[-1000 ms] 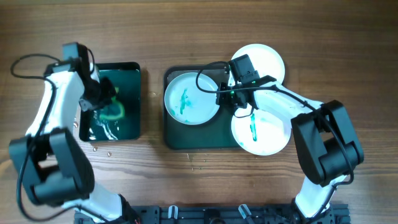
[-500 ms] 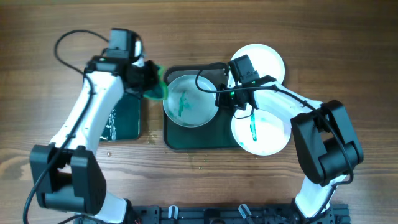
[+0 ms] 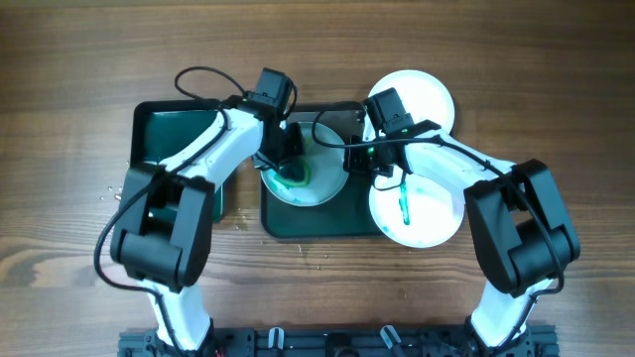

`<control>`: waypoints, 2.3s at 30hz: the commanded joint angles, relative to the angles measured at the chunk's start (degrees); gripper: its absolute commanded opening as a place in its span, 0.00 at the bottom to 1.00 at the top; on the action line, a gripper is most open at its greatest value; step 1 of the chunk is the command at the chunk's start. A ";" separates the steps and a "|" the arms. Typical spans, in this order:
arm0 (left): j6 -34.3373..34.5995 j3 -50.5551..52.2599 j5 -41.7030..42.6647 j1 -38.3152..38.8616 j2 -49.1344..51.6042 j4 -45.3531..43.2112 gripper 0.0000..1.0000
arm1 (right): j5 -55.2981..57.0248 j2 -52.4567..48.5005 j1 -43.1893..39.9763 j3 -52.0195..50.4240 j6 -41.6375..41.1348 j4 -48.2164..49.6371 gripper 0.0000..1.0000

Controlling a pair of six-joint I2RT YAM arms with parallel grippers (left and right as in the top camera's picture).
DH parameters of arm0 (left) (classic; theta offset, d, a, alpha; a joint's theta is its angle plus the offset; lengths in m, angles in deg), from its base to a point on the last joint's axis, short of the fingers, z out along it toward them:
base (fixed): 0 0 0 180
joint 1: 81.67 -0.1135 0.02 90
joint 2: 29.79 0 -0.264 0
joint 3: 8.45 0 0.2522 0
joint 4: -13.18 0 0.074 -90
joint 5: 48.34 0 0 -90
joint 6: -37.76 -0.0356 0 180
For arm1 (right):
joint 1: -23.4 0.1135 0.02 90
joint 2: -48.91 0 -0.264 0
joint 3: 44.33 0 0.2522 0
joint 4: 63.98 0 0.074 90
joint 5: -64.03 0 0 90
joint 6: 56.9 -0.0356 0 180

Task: Clean dirty plates on tray and stack at the side
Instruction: 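Carry the sponge with the left gripper onto the left plate, then scrub the left plate with the sponge in the left gripper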

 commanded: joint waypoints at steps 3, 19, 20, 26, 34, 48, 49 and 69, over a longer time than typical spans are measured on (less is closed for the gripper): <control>-1.49 -0.66 6.32 0.48 2.23 -0.33 0.04 | -1.57 -1.07 -0.17 0.70 -0.83 -0.09 0.04; 1.49 -3.28 -13.86 0.59 1.36 5.29 0.04 | -1.53 -1.07 -0.17 0.70 -0.81 -0.11 0.04; 2.64 -3.93 -16.35 0.74 1.36 7.23 0.04 | -1.53 -1.07 -0.17 0.70 -0.79 -0.11 0.04; 2.62 -4.17 -16.59 2.80 1.38 10.67 0.04 | -1.53 -1.07 -0.17 0.70 -0.81 -0.09 0.04; -2.25 -4.07 4.04 4.66 1.44 -2.99 0.04 | -1.55 -1.07 -0.17 0.70 -0.83 -0.13 0.04; 1.51 -3.96 -19.04 4.96 2.80 -2.43 0.04 | -1.51 -1.07 -0.17 0.70 -0.63 -0.39 0.04; 1.60 -3.96 -24.22 4.96 2.84 -0.35 0.04 | -1.51 -1.07 -0.17 0.70 -0.66 -0.39 0.04; -7.82 -3.96 21.09 5.44 2.67 -1.18 0.06 | -1.57 -1.07 -0.17 0.70 -0.85 0.02 0.04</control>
